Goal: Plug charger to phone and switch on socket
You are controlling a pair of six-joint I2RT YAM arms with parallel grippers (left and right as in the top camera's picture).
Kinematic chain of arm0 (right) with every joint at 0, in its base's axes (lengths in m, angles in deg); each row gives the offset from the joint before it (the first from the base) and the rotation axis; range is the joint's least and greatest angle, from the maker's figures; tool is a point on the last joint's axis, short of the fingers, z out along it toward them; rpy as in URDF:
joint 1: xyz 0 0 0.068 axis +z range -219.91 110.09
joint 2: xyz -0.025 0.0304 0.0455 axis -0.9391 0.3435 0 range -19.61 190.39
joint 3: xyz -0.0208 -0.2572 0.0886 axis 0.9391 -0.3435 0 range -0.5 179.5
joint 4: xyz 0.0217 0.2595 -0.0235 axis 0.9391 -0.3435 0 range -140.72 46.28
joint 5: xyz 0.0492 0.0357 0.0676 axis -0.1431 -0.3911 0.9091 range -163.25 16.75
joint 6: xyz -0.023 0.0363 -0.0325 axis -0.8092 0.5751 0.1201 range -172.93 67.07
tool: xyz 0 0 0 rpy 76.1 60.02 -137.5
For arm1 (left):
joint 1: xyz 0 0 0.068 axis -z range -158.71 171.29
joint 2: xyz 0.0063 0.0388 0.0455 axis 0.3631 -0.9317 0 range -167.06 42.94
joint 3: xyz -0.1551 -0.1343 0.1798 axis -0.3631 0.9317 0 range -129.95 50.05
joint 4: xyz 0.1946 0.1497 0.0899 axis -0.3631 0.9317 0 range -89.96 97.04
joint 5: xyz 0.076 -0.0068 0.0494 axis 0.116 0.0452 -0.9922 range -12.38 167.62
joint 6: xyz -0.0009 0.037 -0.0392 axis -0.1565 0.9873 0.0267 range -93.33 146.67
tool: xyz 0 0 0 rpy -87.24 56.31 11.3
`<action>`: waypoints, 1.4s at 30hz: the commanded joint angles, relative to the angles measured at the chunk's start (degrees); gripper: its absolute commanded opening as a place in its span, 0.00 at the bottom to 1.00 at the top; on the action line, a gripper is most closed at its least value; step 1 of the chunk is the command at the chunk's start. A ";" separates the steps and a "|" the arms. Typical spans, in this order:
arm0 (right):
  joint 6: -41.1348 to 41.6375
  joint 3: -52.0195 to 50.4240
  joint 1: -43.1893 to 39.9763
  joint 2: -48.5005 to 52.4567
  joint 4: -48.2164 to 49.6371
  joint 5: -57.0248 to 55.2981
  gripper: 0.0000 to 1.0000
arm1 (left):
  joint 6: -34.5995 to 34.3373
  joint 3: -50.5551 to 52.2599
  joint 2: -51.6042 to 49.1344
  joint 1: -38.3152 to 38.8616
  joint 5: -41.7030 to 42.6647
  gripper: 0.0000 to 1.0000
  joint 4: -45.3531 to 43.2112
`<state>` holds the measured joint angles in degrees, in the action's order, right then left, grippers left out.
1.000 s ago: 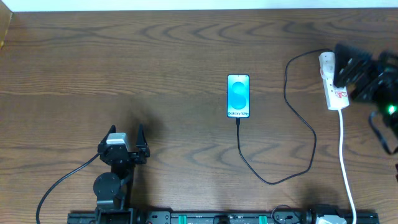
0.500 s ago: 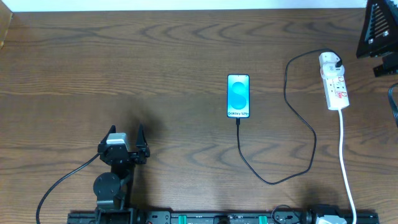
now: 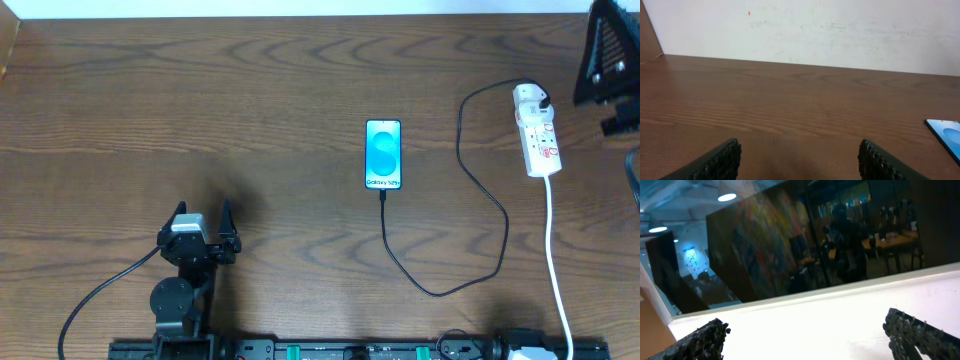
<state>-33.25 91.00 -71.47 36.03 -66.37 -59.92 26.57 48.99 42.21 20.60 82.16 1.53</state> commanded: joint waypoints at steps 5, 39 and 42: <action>-1.44 0.28 0.48 -9.05 -3.85 0.33 0.99 | 0.50 0.83 0.50 0.13 0.79 0.75 2.10; -5.64 -19.12 -15.47 -44.68 -3.93 -3.32 0.99 | 0.50 0.83 0.50 0.13 0.79 0.75 2.10; -5.70 -19.61 -15.26 -46.16 -4.15 -4.22 0.99 | 0.50 0.83 0.50 0.13 0.79 0.75 2.10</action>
<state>-38.16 72.40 -86.57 -9.19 -70.50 -62.63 26.57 48.99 42.21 20.63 82.16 1.53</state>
